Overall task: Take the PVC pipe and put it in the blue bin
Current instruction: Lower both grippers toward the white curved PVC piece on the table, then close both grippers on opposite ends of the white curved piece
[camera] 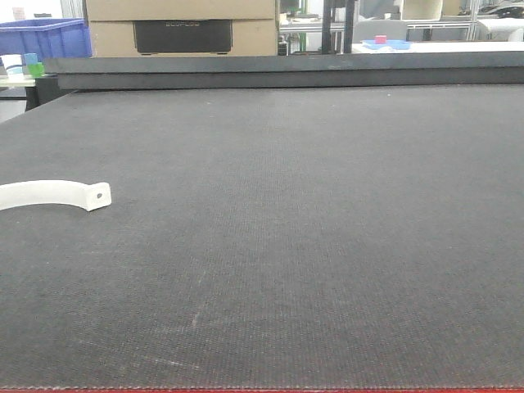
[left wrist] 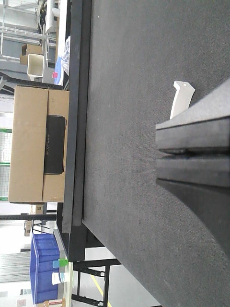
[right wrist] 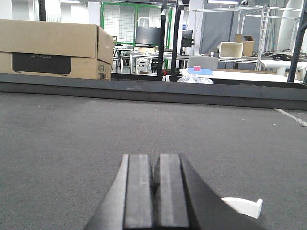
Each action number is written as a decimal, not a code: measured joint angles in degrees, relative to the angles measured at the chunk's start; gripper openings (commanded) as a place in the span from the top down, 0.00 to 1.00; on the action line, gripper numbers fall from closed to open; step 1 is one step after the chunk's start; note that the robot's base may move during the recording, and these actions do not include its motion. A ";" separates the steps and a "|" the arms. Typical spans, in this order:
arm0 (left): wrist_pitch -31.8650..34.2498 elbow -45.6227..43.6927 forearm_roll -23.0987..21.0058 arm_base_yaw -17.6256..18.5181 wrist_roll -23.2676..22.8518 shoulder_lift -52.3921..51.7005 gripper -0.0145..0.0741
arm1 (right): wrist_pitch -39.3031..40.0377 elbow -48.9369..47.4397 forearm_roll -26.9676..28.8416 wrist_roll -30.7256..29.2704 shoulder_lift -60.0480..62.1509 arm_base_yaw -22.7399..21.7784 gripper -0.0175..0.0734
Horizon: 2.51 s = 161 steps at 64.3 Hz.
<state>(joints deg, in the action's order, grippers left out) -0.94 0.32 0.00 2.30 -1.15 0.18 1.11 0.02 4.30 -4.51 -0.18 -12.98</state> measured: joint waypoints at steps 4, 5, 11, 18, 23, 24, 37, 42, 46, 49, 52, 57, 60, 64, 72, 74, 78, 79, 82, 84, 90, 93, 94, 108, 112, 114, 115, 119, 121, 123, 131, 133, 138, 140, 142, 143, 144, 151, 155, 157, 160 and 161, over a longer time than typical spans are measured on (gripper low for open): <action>0.00 0.00 0.00 0.00 0.00 0.00 0.96 | 0.00 0.00 0.00 0.00 0.00 0.00 0.99; 0.00 0.00 0.00 0.00 0.00 0.00 0.96 | 0.00 0.00 0.00 0.00 0.00 0.00 0.99; 0.00 0.00 0.00 0.00 0.00 0.00 0.96 | 0.00 0.00 0.00 0.00 0.00 0.00 0.99; 0.00 0.00 0.00 0.00 0.00 0.00 0.96 | 0.00 0.00 0.00 0.00 0.00 0.00 0.99; 0.00 0.00 0.00 0.00 0.00 0.00 0.96 | 0.00 0.00 0.00 0.00 0.00 0.00 0.99; 0.00 0.00 0.00 0.00 0.00 0.00 0.96 | 0.00 0.00 0.00 0.00 0.00 0.00 0.99; 2.85 0.00 2.31 0.00 0.00 0.00 0.96 | 0.00 0.00 -0.13 0.00 0.00 0.00 0.99; 2.85 0.00 1.58 0.00 0.00 0.00 0.96 | 0.12 0.00 -0.13 0.00 0.00 0.00 0.99; 2.85 0.00 -0.36 0.00 0.00 0.00 0.96 | 1.44 0.00 -0.22 0.00 0.00 0.00 0.99; 2.75 0.00 -2.35 0.00 0.00 0.00 0.96 | 3.64 0.00 -0.22 0.00 0.00 0.00 0.99; 1.92 -0.72 -4.25 0.00 0.00 0.00 0.96 | 5.79 0.00 -0.22 0.00 0.00 0.00 0.99; -0.79 -3.34 -6.04 0.00 0.00 0.00 0.96 | 3.72 -2.00 -0.22 0.00 0.00 0.00 0.99; -2.29 -5.32 -6.34 0.00 0.00 0.00 0.96 | 0.41 -4.82 -0.35 0.00 0.09 0.00 0.99; -4.26 -9.04 -6.56 0.00 0.00 1.26 0.96 | -3.08 -9.05 -1.38 -0.22 -0.03 0.00 0.99; -9.41 -17.24 -5.22 0.00 0.00 9.06 0.96 | -8.09 -17.37 -2.65 -0.46 -3.87 0.00 0.99; -11.11 -19.21 -4.87 0.00 0.00 11.27 0.96 | -10.32 -19.45 -2.77 -0.46 -5.17 0.00 0.99; -15.47 -24.31 -3.80 0.00 0.00 16.59 0.96 | -14.78 -22.72 -2.77 -0.46 -8.53 0.00 0.99; -17.11 -25.36 -3.53 0.00 0.00 17.85 0.96 | -16.61 -23.89 -2.77 -0.46 -9.38 0.00 0.99; -20.33 -28.51 -2.89 0.00 0.00 22.35 0.96 | -20.13 -26.07 -2.86 -0.46 -12.40 0.00 0.99; -22.96 -31.09 -2.49 0.00 0.00 25.62 0.96 | -22.91 -27.73 -2.86 -0.46 -14.71 0.00 0.99; -29.75 -38.10 -1.80 0.00 0.00 34.06 0.96 | -29.71 -31.58 -2.86 -0.46 -21.15 0.00 0.99; -33.20 -41.48 -1.57 0.00 0.00 38.48 0.96 | -32.25 -33.02 -2.86 -0.57 -24.96 0.00 0.99; -34.20 -42.42 -1.57 0.00 0.00 40.33 0.96 | -33.50 -33.74 -2.86 -0.57 -26.67 0.00 0.99; -41.13 -50.75 -1.05 0.00 0.00 57.79 0.96 | -48.36 -39.40 -2.86 -0.57 -45.27 0.00 0.99; -41.27 -50.86 -1.17 0.00 0.00 61.75 0.96 | -49.98 -39.54 -2.86 -0.57 -49.98 0.00 0.99; -41.37 -50.88 -1.43 0.00 0.00 63.61 0.96 | -50.65 -39.54 -2.86 -0.57 -52.32 0.00 0.99; -41.41 -50.88 -1.41 0.00 0.00 64.33 0.96 | -50.76 -39.54 -2.86 -0.57 -53.17 0.00 0.99; -41.74 -50.98 -1.60 0.00 0.00 66.89 0.96 | -51.23 -39.54 -2.37 -0.57 -56.42 0.00 0.99; -42.11 -50.98 -1.70 0.00 0.00 68.19 0.96 | -51.45 -39.54 -1.86 -0.57 -57.62 0.00 0.99; -42.38 -50.98 -1.70 0.00 0.00 69.10 0.96 | -51.75 -39.54 -1.06 -0.57 -58.72 0.00 0.99; -44.22 -50.98 -1.94 0.00 0.00 71.88 0.96 | -52.85 -40.27 1.16 -0.57 -62.53 0.00 0.99; -44.48 -50.98 -2.06 0.00 0.00 72.28 0.96 | -53.10 -40.80 1.27 -0.57 -63.67 0.00 0.99; -45.04 -50.98 -2.41 0.00 0.00 72.95 0.96 | -54.19 -43.00 1.40 -0.57 -66.34 -0.41 0.99; -45.17 -50.98 -2.53 0.00 0.00 73.06 0.96 | -54.80 -44.08 1.53 -0.57 -67.87 -0.97 0.99; -45.29 -50.98 -2.77 0.00 0.00 73.05 0.96 | -55.42 -45.26 1.53 -0.57 -69.24 -1.79 0.99; -45.44 -50.98 -2.91 0.00 0.00 73.05 0.96 | -55.69 -45.89 1.56 -0.57 -69.96 -2.20 0.99; -45.55 -50.98 -2.91 0.00 0.00 73.05 0.96 | -55.98 -46.90 1.67 -0.57 -70.69 -2.62 0.99; -46.14 -50.98 -3.27 0.00 0.00 73.05 0.96 | -57.57 -52.00 1.67 -0.69 -76.24 -6.16 0.99; -46.22 -51.07 -3.27 0.00 0.00 73.05 0.96 | -58.35 -54.92 1.67 -1.79 -79.87 -8.06 0.99; -46.22 -51.07 -3.31 0.00 0.00 73.05 0.96 | -58.78 -56.62 1.67 -2.56 -81.41 -8.67 0.99; -46.22 -51.07 -3.31 0.00 0.00 73.05 0.96 | -59.67 -58.58 1.56 -3.97 -84.09 -9.35 0.97; -46.22 -51.07 -3.31 0.00 0.00 73.05 0.96 | -59.92 -59.19 1.56 -4.36 -84.83 -9.45 0.95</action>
<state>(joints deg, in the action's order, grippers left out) -47.16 -50.75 -3.31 2.30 -1.15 73.23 -58.81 -59.17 5.85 -8.88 -85.01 -22.43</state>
